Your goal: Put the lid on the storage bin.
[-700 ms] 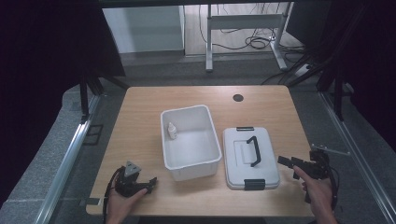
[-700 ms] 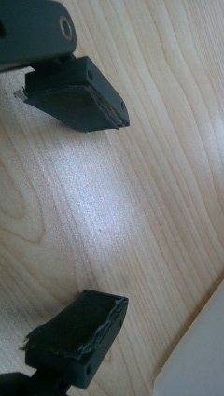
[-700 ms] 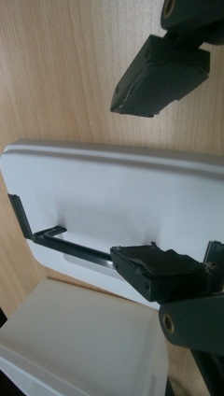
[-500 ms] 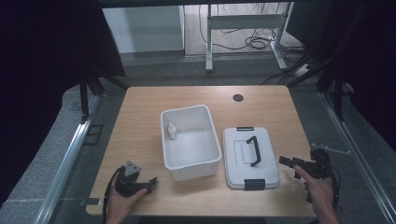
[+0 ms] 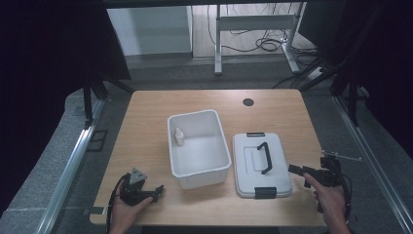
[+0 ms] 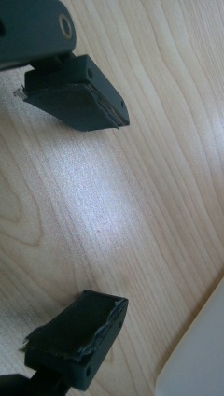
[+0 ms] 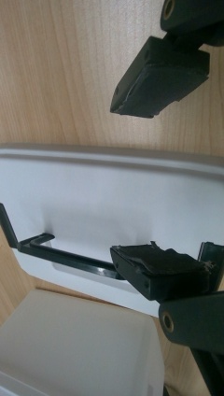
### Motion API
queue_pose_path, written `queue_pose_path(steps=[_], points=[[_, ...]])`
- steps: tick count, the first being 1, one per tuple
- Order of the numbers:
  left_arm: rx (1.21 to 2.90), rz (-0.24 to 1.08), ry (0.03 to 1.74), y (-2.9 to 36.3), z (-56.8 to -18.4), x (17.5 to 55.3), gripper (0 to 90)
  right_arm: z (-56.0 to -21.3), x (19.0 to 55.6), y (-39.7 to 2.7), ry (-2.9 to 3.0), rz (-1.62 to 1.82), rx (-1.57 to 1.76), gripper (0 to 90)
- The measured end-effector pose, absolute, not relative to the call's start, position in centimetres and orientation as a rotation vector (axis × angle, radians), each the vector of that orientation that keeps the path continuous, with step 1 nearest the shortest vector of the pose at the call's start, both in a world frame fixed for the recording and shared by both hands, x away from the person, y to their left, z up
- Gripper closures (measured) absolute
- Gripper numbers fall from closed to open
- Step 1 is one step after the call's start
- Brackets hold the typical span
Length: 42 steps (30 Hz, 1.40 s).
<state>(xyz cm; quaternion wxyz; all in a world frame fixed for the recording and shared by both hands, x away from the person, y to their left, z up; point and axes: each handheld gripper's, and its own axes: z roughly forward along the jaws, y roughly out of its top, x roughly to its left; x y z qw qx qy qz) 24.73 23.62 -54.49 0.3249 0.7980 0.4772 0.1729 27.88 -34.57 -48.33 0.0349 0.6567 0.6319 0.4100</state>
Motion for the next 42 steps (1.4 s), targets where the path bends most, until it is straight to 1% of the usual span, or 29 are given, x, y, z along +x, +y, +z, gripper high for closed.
queue_pose_path(steps=[7, 17, 22, 30, 42], points=[[2.091, 0.455, 1.255, 23.6, -54.5, 24.7, 12.4, -48.2, 28.1, -35.0, 1.929, 1.281, 2.026, 25.7], [2.089, 0.456, 1.258, 23.6, -54.5, 24.6, 12.5, -47.2, 29.3, -34.0, 1.985, 1.271, 1.989, 25.9], [2.089, 0.456, 1.258, 23.6, -54.5, 24.6, 12.5, -46.5, 29.8, -33.9, 2.014, 1.268, 1.998, 27.9], [2.086, 0.457, 1.261, 23.6, -54.5, 24.6, 12.5, -46.1, 30.6, -33.2, 2.102, 1.218, 2.018, 28.1], [2.085, 0.457, 1.263, 23.6, -54.5, 24.6, 12.4, -43.6, 32.3, -32.6, 2.207, 1.144, 2.026, 29.9]])
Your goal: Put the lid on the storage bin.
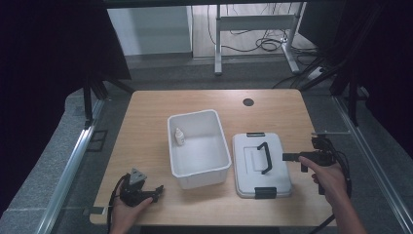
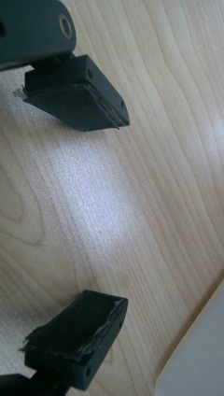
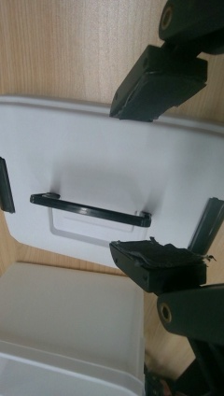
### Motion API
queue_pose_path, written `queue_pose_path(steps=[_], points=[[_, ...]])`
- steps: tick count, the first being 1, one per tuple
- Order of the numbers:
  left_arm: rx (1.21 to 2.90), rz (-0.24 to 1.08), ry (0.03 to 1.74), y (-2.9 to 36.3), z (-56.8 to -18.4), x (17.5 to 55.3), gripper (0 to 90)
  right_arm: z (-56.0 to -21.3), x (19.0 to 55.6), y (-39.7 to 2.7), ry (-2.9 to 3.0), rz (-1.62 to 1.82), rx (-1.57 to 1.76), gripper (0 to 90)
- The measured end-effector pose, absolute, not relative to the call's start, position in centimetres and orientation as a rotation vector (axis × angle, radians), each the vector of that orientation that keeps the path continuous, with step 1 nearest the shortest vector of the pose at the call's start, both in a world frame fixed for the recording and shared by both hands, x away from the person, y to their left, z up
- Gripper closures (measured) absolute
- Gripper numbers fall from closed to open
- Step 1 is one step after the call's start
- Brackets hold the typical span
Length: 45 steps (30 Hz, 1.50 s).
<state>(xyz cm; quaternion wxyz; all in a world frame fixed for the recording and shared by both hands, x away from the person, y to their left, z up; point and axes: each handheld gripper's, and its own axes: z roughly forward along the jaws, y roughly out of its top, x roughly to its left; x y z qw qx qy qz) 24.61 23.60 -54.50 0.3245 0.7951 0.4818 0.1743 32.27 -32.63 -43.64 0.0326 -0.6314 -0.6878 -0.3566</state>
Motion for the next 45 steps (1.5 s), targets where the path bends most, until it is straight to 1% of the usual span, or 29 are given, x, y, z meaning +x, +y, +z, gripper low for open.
queue_pose_path(steps=[9, 14, 20, 25, 33, 45], points=[[2.086, 0.458, 1.263, 23.6, -54.5, 24.6, 12.4, -42.6, 33.6, -31.6, -2.119, -0.977, -1.906, 31.4], [2.086, 0.457, 1.263, 23.6, -54.5, 24.6, 12.4, -42.3, 34.5, -31.2, -2.117, -0.927, -1.899, 35.3], [2.086, 0.457, 1.265, 23.6, -54.5, 24.6, 12.4, -41.5, 35.3, -30.4, -2.132, -0.893, -1.880, 36.7], [2.085, 0.458, 1.265, 23.6, -54.5, 24.6, 12.3, -41.3, 36.0, -29.7, -2.134, -0.850, -1.873, 39.6], [2.084, 0.459, 1.267, 23.6, -54.5, 24.6, 12.4, -41.2, 36.9, -29.0, -2.128, -0.823, -1.867, 43.3], [2.084, 0.459, 1.269, 23.6, -54.5, 24.6, 12.4, -42.2, 38.4, -28.4, -2.130, -0.755, -1.851, 46.1]])
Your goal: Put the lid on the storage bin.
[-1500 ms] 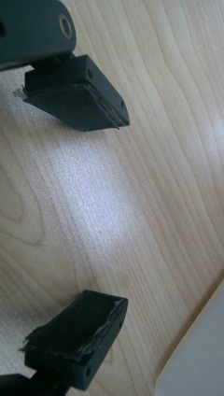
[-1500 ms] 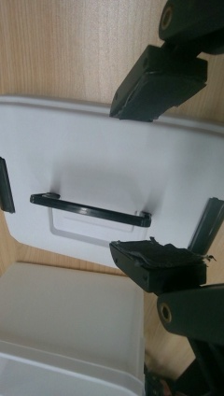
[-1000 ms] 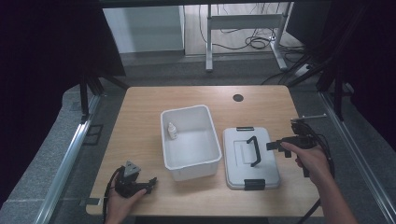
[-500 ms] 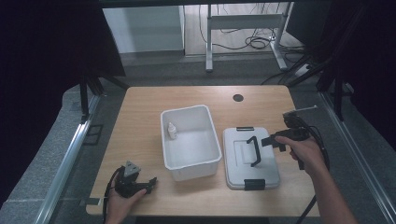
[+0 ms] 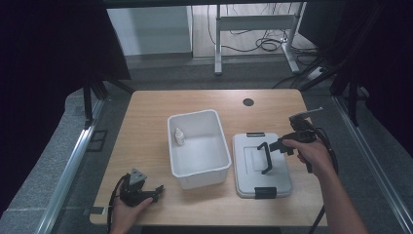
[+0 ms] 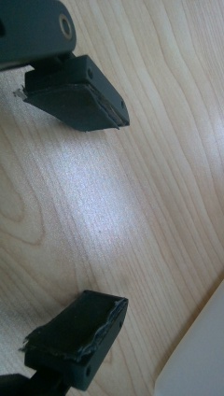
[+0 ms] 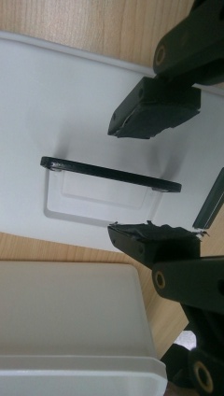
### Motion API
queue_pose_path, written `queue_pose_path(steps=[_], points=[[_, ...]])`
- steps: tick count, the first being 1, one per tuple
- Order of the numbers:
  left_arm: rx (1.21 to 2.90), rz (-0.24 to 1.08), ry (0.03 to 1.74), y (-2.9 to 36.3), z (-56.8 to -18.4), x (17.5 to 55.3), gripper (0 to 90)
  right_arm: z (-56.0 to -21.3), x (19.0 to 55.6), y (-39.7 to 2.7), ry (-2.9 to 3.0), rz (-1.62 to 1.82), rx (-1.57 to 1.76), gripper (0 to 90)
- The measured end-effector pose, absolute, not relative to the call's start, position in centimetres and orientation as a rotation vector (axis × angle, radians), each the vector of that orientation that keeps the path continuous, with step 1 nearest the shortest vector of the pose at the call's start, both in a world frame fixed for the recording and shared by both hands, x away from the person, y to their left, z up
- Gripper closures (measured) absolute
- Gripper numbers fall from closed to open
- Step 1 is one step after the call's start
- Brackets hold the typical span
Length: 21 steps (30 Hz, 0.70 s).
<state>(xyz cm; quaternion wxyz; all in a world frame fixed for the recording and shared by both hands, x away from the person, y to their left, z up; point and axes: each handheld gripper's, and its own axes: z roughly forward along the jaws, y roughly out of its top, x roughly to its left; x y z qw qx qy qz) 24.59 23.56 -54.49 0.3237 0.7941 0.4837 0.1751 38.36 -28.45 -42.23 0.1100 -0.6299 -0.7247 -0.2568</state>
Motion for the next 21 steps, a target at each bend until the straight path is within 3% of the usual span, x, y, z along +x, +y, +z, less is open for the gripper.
queue_pose_path(steps=[3, 21], points=[[2.083, 0.459, 1.269, 23.6, -54.5, 24.6, 12.4, -42.7, 38.7, -28.3, -2.140, -0.728, -1.835, 50.2], [2.083, 0.460, 1.269, 23.6, -54.5, 24.6, 12.4, -44.6, 40.1, -26.9, -2.148, -0.598, -1.824, 52.9]])
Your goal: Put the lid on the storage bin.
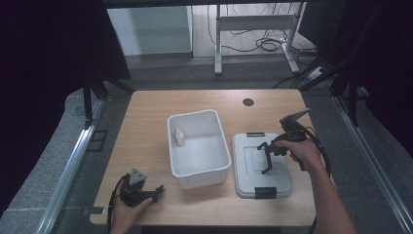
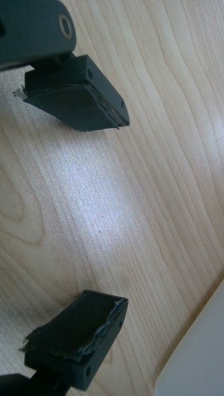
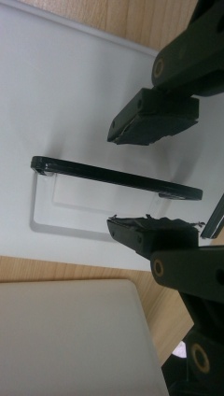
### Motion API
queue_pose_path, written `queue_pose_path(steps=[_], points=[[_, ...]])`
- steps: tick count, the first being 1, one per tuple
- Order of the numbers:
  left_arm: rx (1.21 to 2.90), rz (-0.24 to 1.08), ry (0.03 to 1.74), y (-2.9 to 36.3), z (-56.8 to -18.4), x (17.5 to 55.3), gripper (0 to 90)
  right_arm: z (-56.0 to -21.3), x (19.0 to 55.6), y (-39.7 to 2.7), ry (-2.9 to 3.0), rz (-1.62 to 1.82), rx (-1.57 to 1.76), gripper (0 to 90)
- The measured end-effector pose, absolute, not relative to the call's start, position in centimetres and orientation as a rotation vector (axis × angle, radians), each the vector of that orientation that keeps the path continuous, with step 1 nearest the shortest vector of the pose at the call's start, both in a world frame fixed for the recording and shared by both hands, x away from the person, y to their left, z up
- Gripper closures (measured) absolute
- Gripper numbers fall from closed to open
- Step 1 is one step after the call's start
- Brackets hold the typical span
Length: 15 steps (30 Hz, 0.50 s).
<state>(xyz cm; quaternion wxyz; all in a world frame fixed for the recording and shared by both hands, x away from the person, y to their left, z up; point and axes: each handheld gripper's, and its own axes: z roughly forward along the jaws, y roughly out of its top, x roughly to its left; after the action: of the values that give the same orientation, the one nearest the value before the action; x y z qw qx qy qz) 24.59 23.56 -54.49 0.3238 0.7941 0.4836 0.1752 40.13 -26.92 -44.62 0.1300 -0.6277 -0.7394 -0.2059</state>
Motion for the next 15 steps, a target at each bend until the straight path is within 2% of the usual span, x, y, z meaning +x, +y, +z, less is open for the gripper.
queue_pose_path(steps=[7, 15], points=[[2.084, 0.460, 1.268, 23.6, -54.5, 24.6, 12.4, -45.5, 40.5, -26.0, -2.156, -0.537, -1.824, 60.4], [2.083, 0.460, 1.269, 23.6, -54.5, 24.6, 12.5, -45.8, 40.5, -25.4, -2.153, -0.496, -1.850, 77.3]])
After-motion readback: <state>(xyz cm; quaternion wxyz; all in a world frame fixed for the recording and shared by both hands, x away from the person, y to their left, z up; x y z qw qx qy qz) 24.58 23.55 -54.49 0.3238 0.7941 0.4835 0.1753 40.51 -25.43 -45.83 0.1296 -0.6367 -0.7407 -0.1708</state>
